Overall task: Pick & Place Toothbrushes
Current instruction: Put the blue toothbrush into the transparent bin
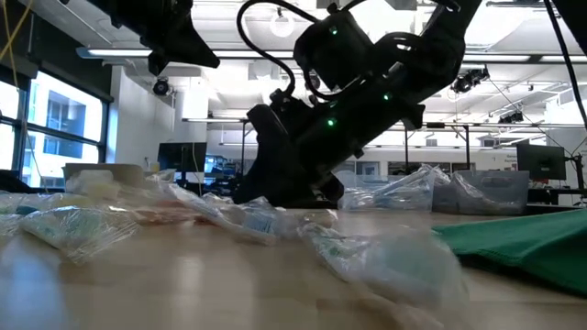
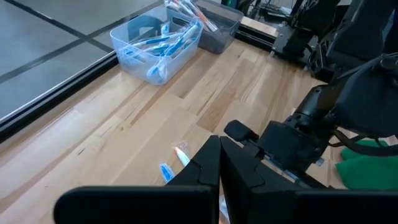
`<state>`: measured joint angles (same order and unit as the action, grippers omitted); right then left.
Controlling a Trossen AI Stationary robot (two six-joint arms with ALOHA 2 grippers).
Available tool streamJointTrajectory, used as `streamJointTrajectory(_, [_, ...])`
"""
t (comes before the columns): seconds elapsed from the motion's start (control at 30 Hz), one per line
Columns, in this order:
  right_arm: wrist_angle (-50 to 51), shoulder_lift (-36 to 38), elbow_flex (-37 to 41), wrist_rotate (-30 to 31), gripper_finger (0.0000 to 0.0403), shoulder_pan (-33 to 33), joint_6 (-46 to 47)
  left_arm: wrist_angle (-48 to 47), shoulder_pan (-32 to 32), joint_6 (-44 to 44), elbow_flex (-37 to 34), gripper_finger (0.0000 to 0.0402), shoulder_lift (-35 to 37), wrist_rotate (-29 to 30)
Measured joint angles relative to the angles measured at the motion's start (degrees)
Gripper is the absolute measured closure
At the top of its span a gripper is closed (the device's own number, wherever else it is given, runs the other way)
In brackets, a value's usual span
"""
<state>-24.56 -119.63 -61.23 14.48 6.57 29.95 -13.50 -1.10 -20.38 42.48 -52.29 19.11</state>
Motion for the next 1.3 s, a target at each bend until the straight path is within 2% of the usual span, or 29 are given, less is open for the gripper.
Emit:
streamJointTrajectory(0.33, [-0.3, 0.0, 0.0, 0.0, 0.0337, 0.0, 0.0, -0.1, 0.0, -0.9, 0.0, 0.0401, 0.0, 0.0])
streamJointTrajectory(0.5, [-2.0, 0.0, 0.0, -3.2, 0.0391, 0.0, -0.2, -0.2, 0.0, -0.9, 0.0, 0.0401, 0.0, 0.0])
streamJointTrajectory(0.7, [-3.9, 1.1, 0.0, -6.4, 0.0395, 0.0, -0.9, -0.4, 0.0, -0.9, 0.0, 0.0401, 0.0, -0.1])
streamJointTrajectory(0.97, [-1.2, 8.4, 0.1, -6.5, 0.0397, -0.5, -8.1, -0.9, 0.0, -1.1, 0.0, 0.0401, 0.0, -0.3])
streamJointTrajectory(1.1, [3.8, 13.7, 0.0, -6.4, 0.0397, -2.3, -13.1, -1.1, 0.0, -1.3, 0.0, 0.0401, 0.0, -0.3])
streamJointTrajectory(1.3, [14.0, 22.7, 0.0, -2.8, 0.0398, -6.5, -20.6, -1.9, 0.0, -1.3, 0.0, 0.0401, 0.0, -0.5])
